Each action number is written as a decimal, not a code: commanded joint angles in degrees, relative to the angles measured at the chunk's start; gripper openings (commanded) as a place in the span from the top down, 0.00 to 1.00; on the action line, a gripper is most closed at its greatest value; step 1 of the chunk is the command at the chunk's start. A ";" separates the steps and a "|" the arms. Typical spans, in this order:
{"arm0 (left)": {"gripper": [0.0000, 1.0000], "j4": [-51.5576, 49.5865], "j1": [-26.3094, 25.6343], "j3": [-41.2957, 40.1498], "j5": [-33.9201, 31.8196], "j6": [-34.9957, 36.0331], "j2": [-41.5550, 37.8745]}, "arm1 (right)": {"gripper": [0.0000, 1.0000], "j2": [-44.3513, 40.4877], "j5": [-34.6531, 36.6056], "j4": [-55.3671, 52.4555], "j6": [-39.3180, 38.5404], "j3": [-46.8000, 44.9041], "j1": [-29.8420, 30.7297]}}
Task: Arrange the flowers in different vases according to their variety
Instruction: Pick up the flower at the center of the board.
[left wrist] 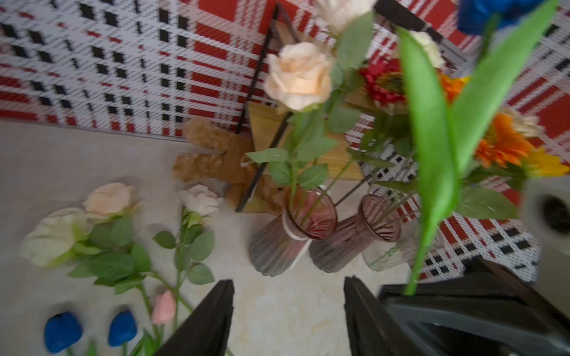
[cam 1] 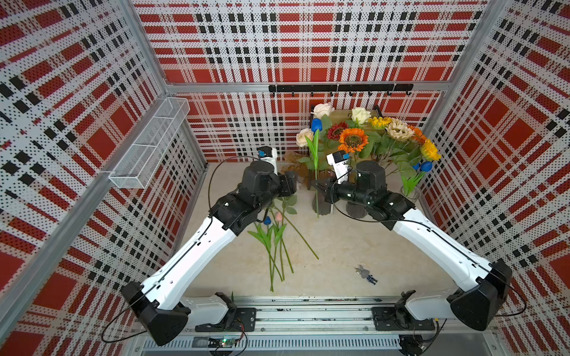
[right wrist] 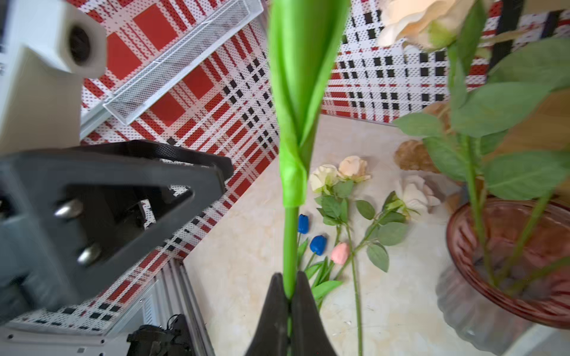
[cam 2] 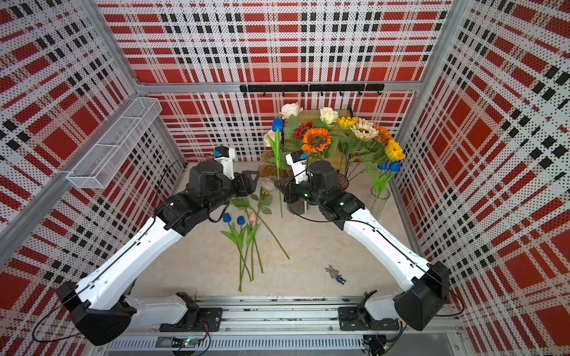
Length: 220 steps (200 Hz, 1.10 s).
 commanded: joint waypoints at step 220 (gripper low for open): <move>0.67 -5.59 4.43 -40.71 13.66 -9.64 8.53 | 1.00 -14.41 8.33 -13.53 -7.97 7.92 -19.41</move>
